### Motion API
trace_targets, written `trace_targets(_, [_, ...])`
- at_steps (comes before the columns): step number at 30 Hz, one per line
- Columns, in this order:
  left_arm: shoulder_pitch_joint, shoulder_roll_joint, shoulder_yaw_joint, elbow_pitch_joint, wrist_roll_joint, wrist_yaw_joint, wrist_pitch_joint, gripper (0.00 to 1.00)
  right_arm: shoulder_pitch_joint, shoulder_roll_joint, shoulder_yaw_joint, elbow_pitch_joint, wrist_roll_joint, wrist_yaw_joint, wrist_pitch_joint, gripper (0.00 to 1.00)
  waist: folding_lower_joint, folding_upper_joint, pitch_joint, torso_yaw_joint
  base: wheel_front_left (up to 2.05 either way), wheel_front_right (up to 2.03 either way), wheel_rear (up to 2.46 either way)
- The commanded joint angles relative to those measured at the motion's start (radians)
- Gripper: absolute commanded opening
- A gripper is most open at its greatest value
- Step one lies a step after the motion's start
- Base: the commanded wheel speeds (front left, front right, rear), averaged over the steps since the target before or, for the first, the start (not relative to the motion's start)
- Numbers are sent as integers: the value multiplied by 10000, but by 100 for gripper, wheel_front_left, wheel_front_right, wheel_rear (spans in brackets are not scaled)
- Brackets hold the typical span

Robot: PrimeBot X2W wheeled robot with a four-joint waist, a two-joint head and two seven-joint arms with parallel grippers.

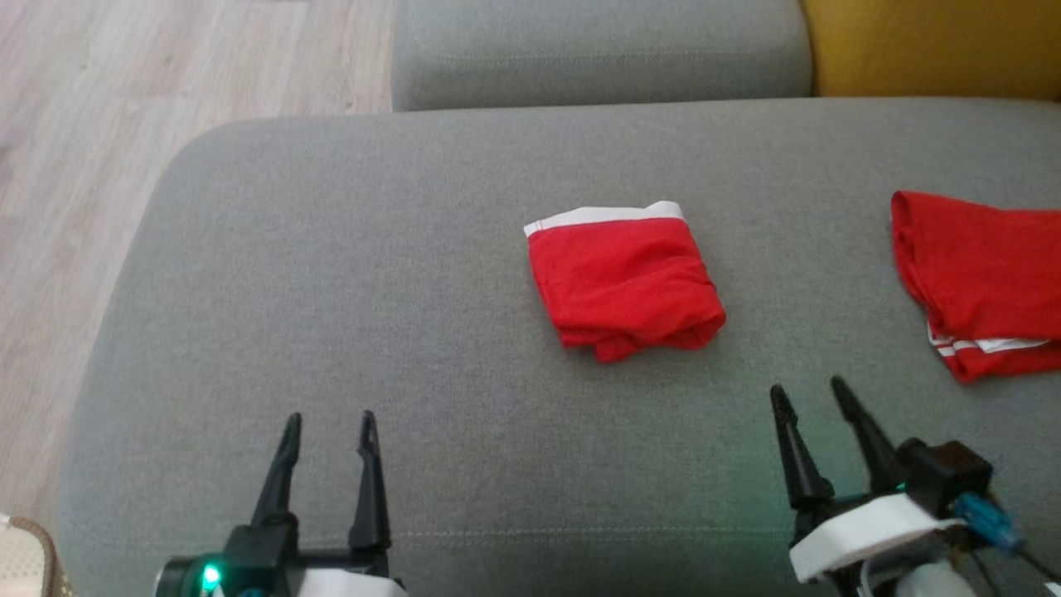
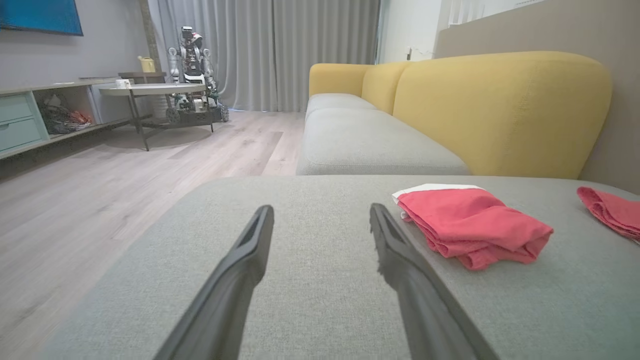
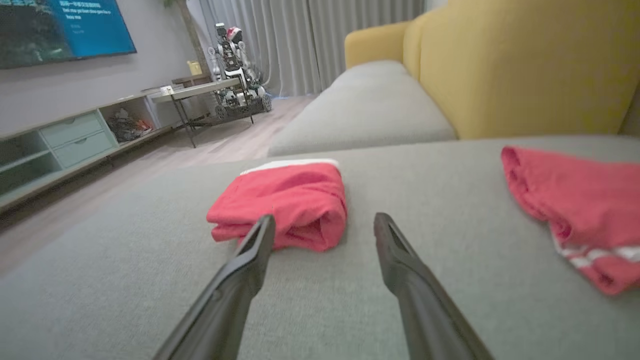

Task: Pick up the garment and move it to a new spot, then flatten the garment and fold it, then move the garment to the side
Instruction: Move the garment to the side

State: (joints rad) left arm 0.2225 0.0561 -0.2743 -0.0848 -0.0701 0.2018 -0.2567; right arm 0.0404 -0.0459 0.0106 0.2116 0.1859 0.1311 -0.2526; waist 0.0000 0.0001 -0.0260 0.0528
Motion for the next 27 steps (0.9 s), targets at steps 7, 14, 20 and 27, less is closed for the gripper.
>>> trace_targets(7, [-811,-59,-192,-158,120,-95,-51,100,-3171,-150,185,2755,1958,-4,155,100,0,-1,714,554,0,0,0])
trace_targets(14, [-1457,-59,-701,-74,-58,-95,-51,100,-5932,-1018,482,5096,3192,-4,1745,100,0,-1,1577,1099,0,0,0])
trace_targets(20, [-1891,-59,-1067,-25,-138,-83,-51,100,-7057,-1727,1110,6217,3861,-4,2869,100,0,-1,2030,1428,0,0,0])
trace_targets(27, [-2194,-59,-1346,47,-228,14,-51,100,-7748,-2245,2116,7154,4508,-4,3928,84,0,-1,2281,1625,0,0,0])
